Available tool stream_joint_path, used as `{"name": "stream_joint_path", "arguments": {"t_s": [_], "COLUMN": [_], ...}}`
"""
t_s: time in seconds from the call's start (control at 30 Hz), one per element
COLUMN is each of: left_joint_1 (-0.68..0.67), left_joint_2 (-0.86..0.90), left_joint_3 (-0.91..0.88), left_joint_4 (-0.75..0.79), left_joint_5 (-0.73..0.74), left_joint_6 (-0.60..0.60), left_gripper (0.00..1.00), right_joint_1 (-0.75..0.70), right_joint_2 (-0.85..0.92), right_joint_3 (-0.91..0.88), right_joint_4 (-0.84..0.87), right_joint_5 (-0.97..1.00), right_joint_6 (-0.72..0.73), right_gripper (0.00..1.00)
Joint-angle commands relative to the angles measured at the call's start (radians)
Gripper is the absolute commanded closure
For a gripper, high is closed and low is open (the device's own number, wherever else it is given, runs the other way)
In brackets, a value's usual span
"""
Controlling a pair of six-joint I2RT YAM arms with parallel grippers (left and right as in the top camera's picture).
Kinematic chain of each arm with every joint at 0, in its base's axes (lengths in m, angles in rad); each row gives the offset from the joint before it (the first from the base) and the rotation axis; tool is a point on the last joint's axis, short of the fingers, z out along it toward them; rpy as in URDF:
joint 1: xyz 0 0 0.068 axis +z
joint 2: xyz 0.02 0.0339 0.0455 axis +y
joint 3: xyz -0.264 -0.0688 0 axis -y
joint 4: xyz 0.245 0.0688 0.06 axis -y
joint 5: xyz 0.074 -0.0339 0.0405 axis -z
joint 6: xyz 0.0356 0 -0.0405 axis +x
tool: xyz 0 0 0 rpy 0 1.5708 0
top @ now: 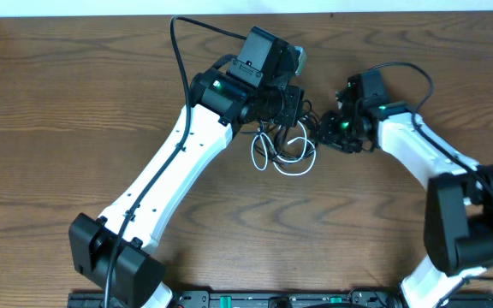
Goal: Untangle cables
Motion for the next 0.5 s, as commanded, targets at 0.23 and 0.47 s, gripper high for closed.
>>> {"name": "stream_joint_path", "arguments": {"t_s": [0.23, 0.47], "left_joint_1": [0.104, 0.368], "left_joint_2": [-0.055, -0.167], "left_joint_3": [0.008, 0.008], "left_joint_4": [-0.044, -0.181], "left_joint_5": [-0.116, -0.327], "left_joint_6": [-0.002, -0.001], "left_gripper": [0.93, 0.93], "right_joint_1": [0.010, -0.122], "right_joint_2": [0.056, -0.018], "right_joint_3": [0.010, 0.010], "right_joint_4": [-0.045, -0.167], "right_joint_5": [0.181, 0.282], "right_joint_6": [-0.018, -0.098], "right_gripper": [0.99, 0.99]}}
